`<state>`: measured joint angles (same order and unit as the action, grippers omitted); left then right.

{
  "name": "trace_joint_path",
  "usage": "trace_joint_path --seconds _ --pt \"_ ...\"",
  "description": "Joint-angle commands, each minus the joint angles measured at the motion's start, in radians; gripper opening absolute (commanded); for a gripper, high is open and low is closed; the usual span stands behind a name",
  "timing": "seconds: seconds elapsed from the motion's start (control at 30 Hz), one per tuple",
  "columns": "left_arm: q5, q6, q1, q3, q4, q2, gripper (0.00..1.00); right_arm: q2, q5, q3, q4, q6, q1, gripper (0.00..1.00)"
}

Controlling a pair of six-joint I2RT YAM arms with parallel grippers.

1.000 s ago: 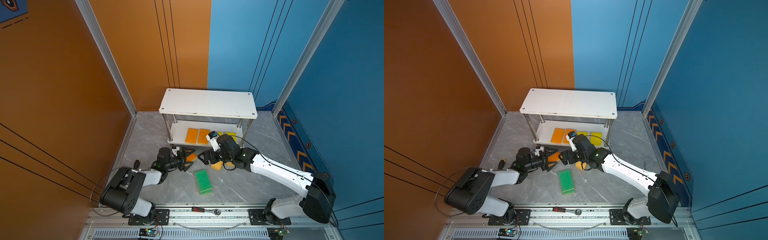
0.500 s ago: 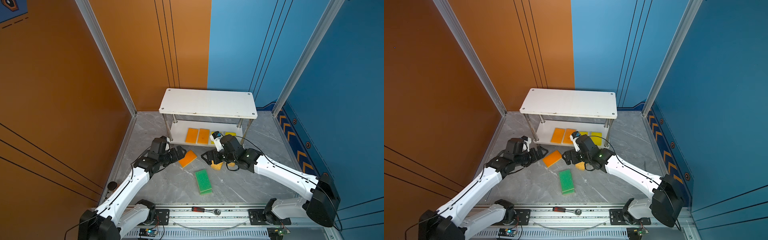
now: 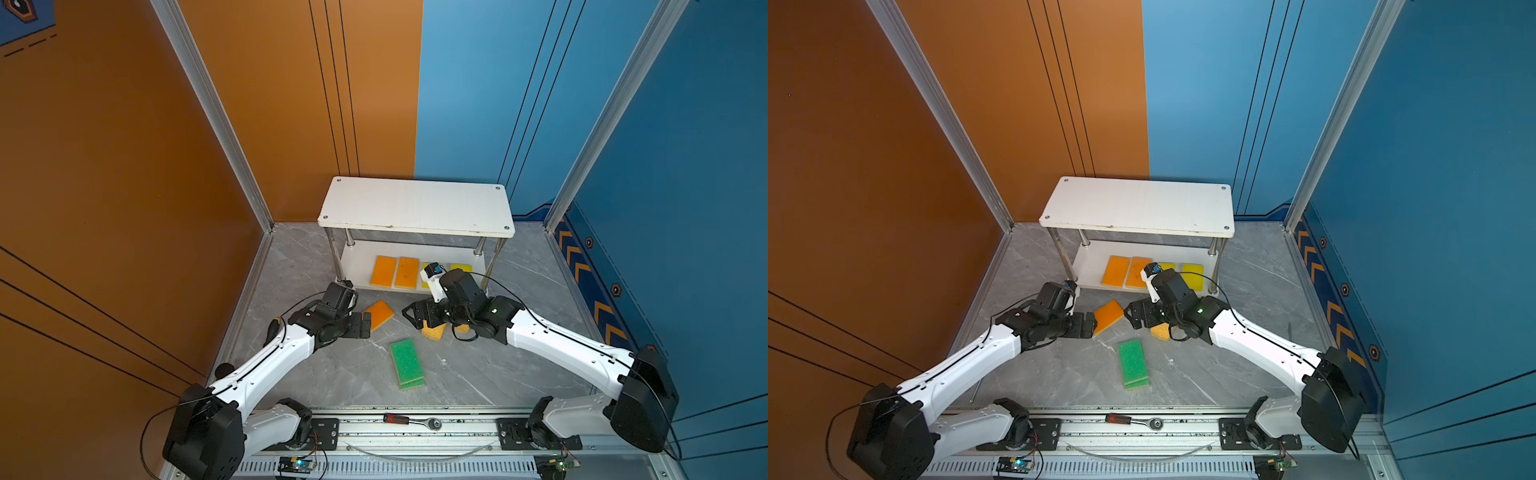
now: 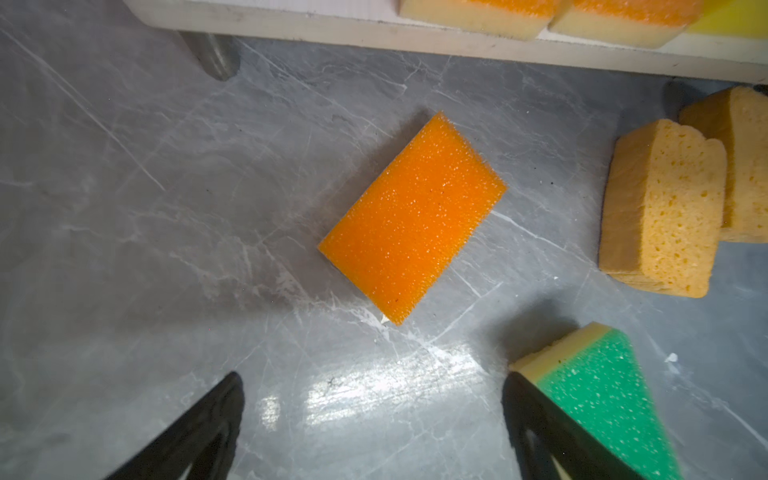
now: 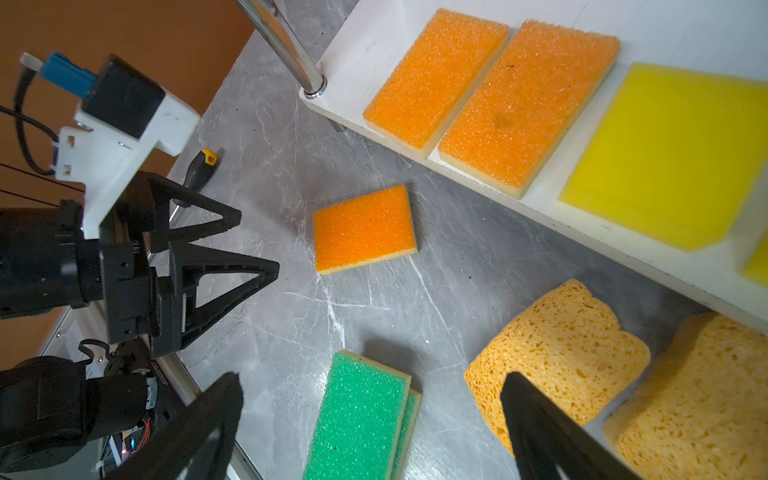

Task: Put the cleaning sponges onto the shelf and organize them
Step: 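Move the left gripper over the orange-side-up sponge on the table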

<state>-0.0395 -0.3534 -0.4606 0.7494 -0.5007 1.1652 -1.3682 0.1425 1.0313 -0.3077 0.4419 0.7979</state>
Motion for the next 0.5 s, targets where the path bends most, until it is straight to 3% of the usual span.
trace_joint_path --seconds 0.0,0.47 --pt "-0.109 0.072 -0.011 0.006 0.034 -0.012 0.98 -0.013 0.018 -0.002 -0.015 0.014 -0.003 0.96" --pt "-0.031 0.193 -0.029 -0.126 0.361 0.014 0.98 0.009 0.015 -0.023 -0.005 0.015 -0.018 0.96"
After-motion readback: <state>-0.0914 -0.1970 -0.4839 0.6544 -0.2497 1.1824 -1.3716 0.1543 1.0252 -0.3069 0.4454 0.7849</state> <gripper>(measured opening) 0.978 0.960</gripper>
